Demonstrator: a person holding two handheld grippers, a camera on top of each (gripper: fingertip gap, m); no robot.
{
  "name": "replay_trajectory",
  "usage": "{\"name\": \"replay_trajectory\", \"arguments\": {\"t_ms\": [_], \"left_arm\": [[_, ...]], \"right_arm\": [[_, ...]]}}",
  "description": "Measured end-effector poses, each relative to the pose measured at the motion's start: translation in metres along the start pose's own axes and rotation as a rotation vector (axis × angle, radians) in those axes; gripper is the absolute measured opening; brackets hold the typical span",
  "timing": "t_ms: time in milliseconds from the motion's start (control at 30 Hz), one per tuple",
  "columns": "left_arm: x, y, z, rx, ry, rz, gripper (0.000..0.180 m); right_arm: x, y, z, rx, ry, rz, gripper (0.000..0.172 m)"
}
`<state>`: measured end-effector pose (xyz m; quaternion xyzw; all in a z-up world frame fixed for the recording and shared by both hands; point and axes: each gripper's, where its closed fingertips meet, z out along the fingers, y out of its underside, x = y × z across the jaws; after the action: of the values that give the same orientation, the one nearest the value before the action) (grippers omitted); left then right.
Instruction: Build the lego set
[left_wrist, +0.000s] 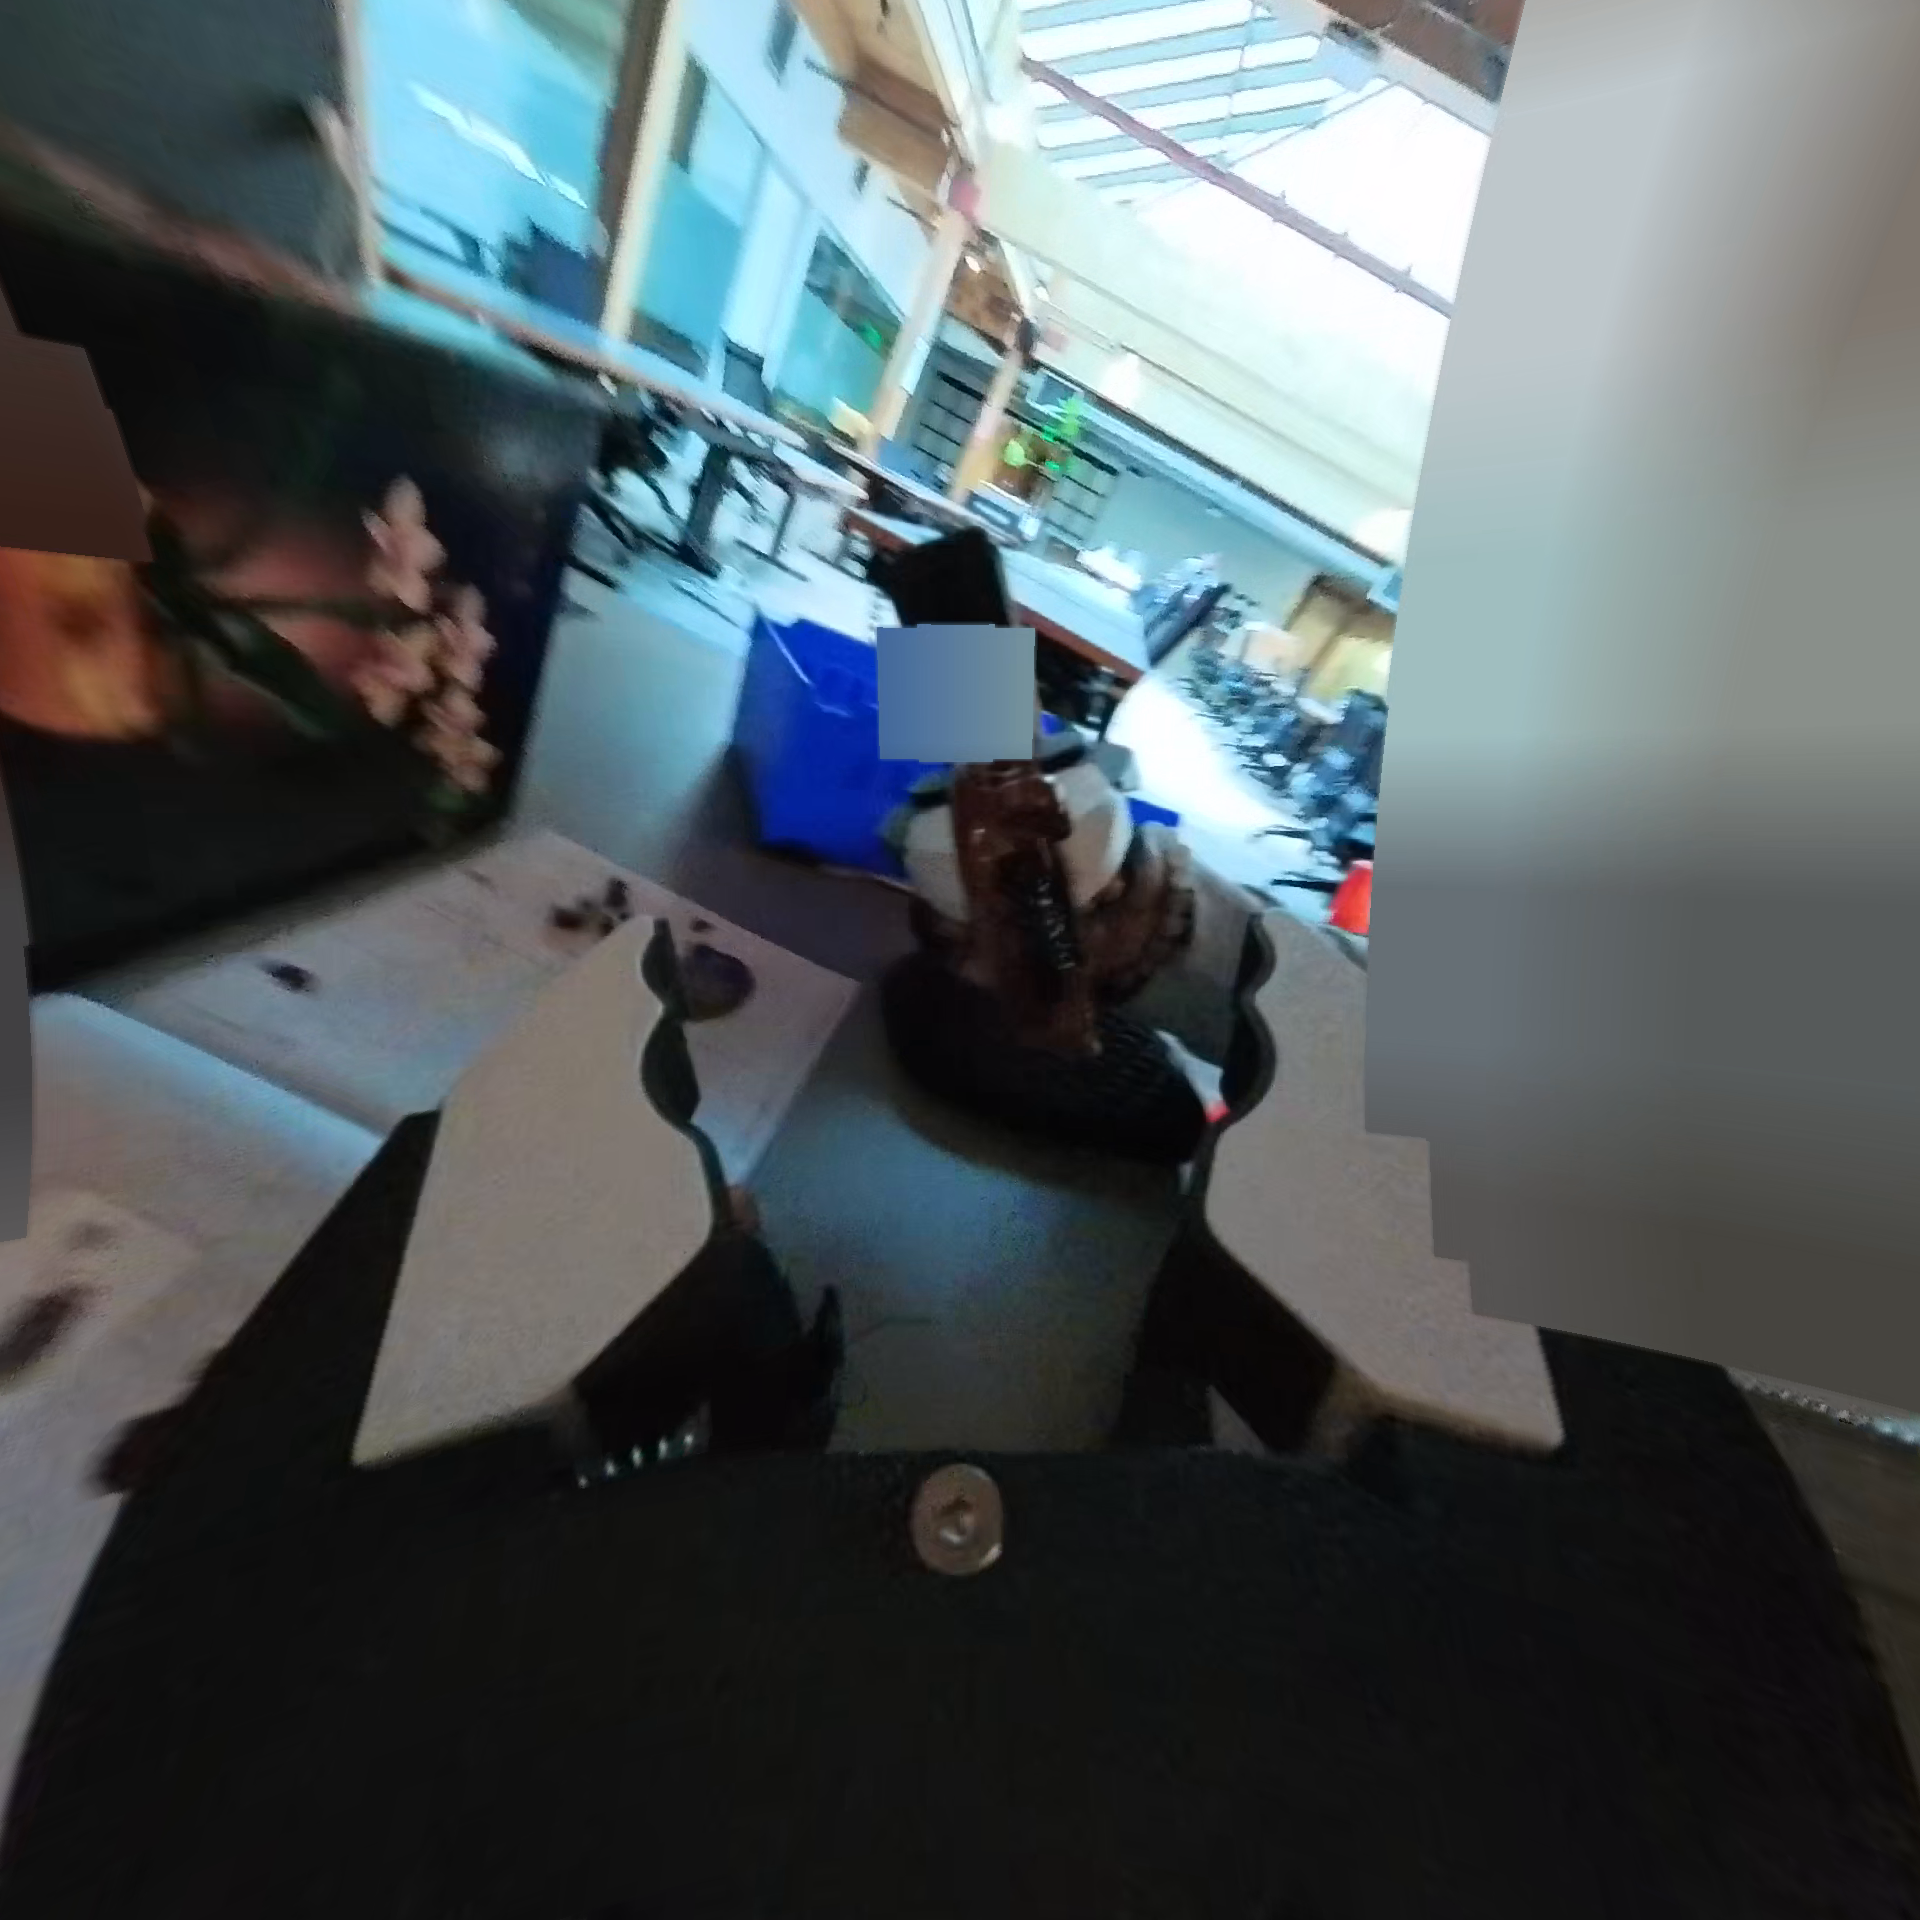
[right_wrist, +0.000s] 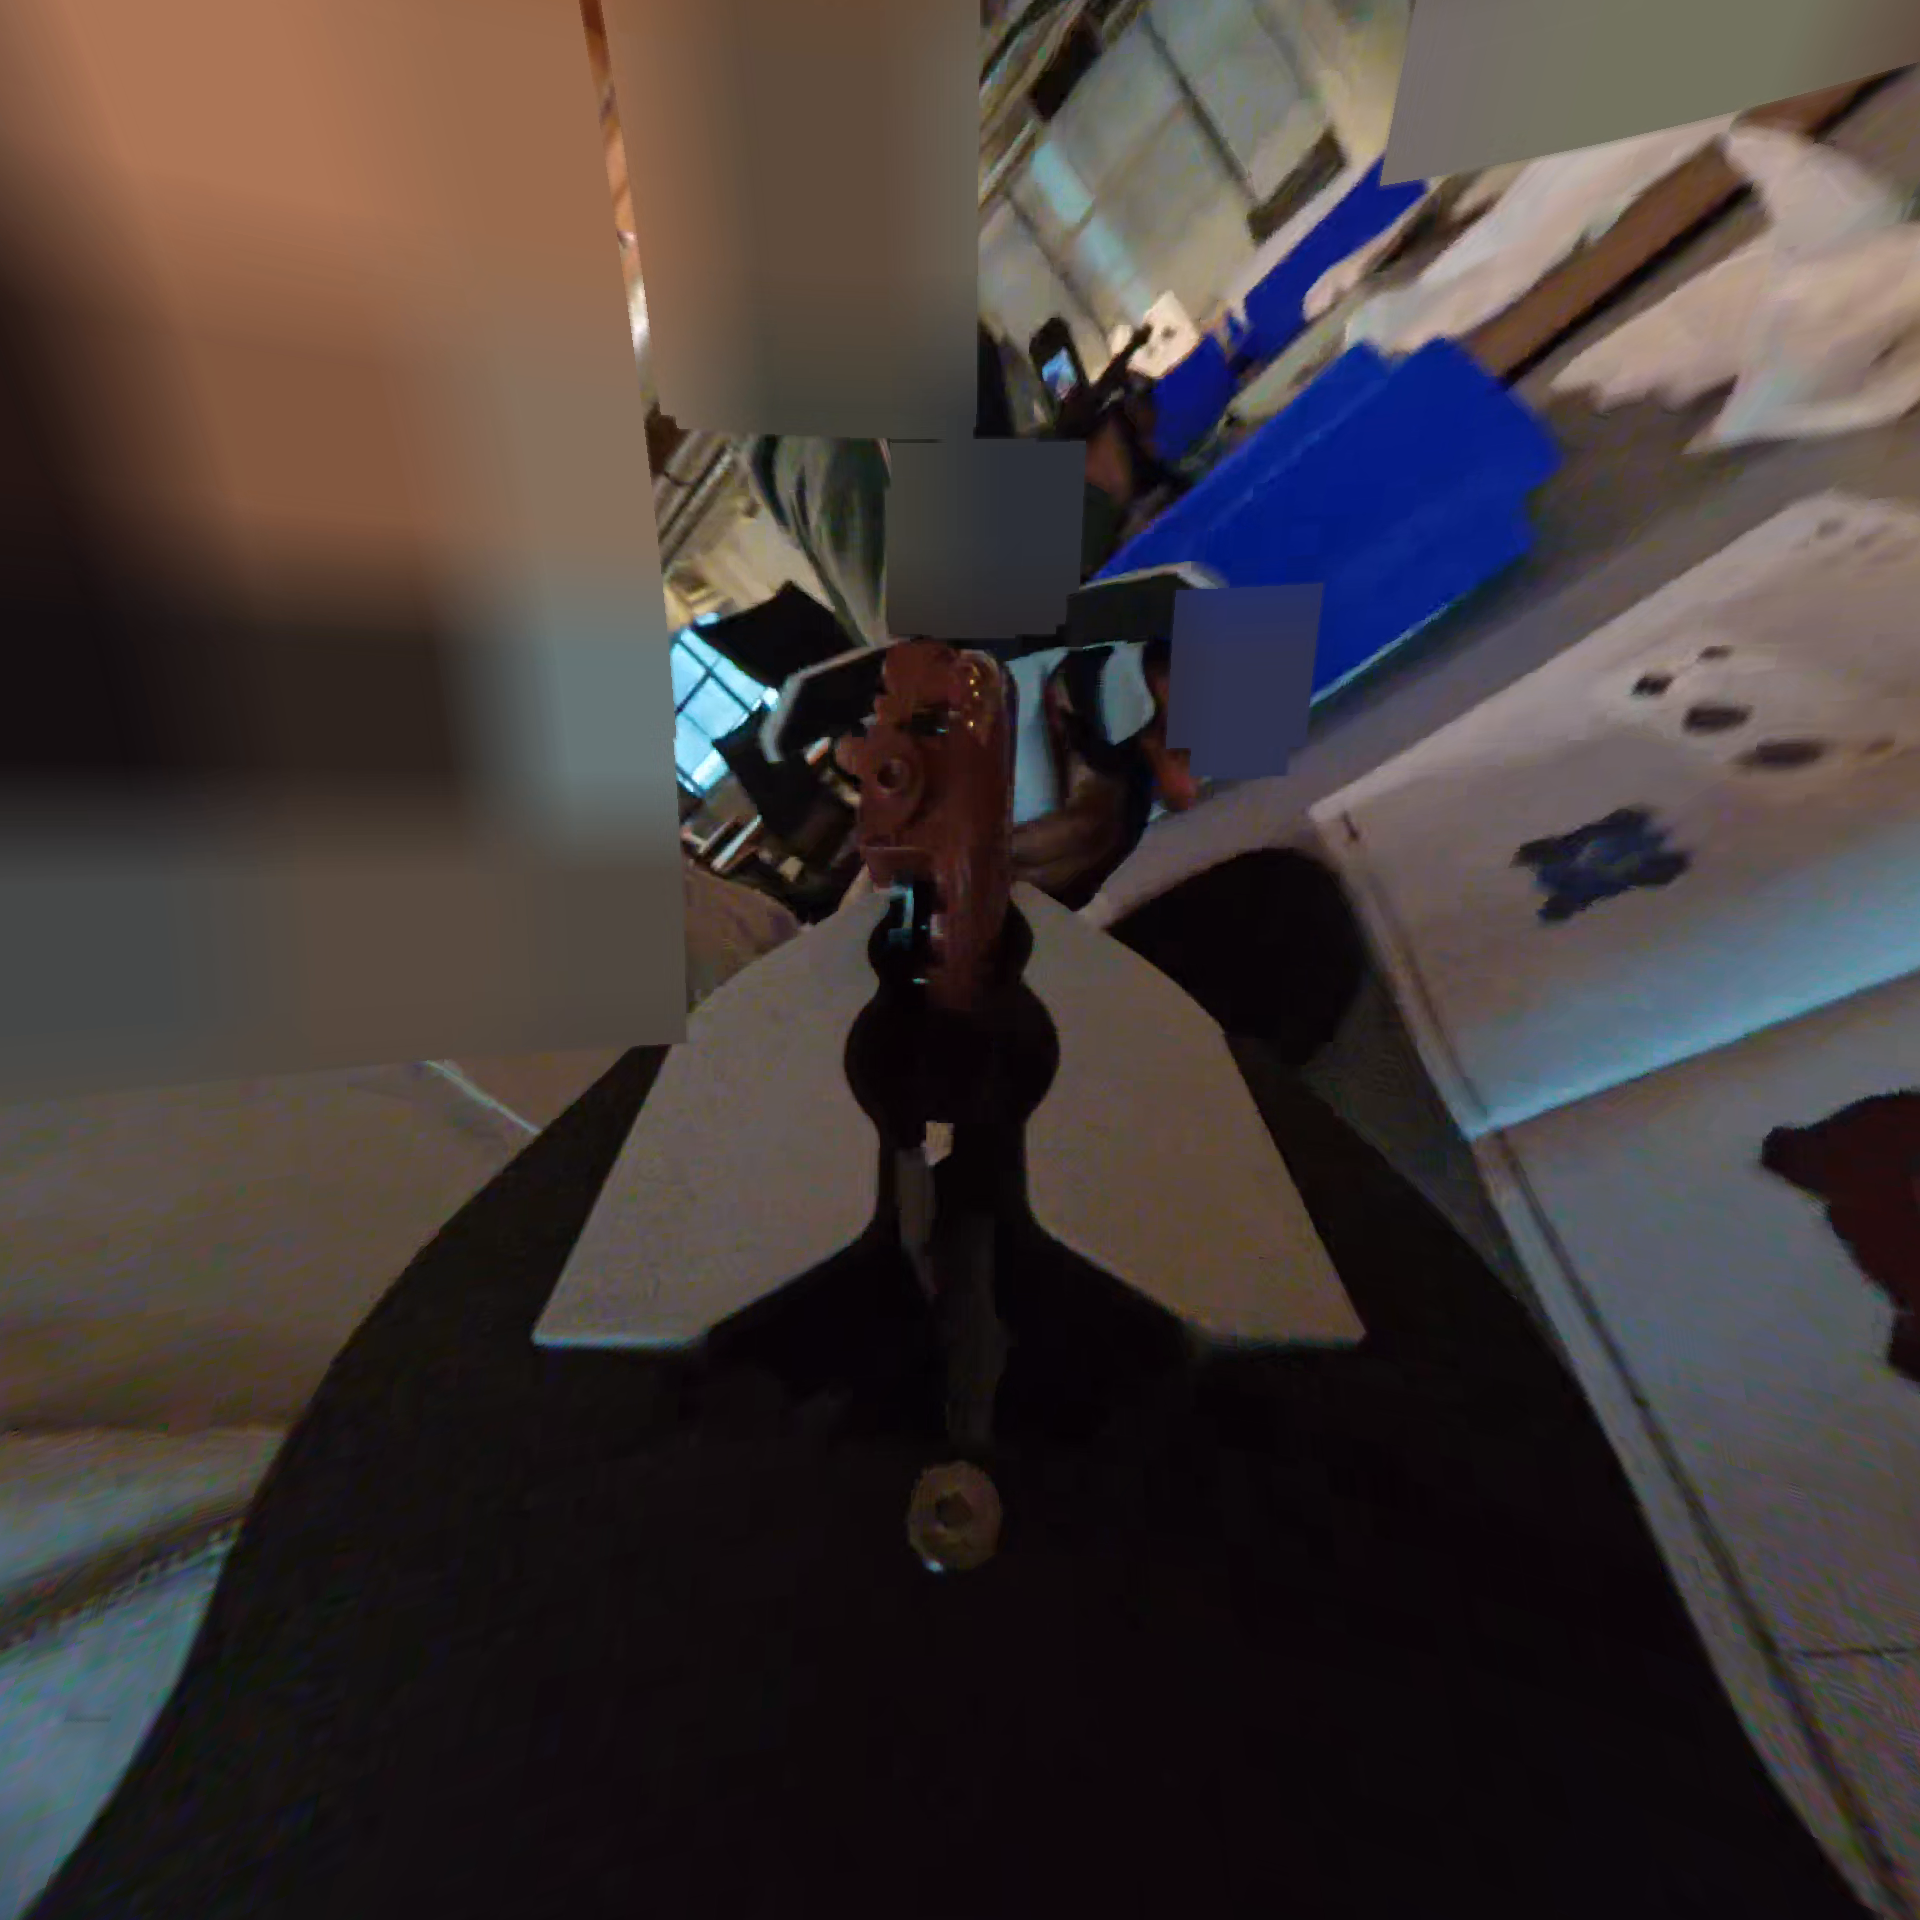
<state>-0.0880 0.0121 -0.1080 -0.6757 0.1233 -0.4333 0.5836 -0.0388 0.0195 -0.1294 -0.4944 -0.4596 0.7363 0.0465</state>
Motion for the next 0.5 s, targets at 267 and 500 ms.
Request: {"name": "replay_trajectory", "arguments": {"t_ms": [267,500], "left_arm": [[0.017,0.047,0.04,-0.201,0.12,-0.086,0.054],[0.017,0.059,0.043,-0.189,0.106,-0.094,0.018]], "right_arm": [[-0.001,0.045,0.006,-0.501,-0.024,0.02,0.013],[-0.007,0.043,0.005,-0.638,0.006,-0.094,0.04]]}}
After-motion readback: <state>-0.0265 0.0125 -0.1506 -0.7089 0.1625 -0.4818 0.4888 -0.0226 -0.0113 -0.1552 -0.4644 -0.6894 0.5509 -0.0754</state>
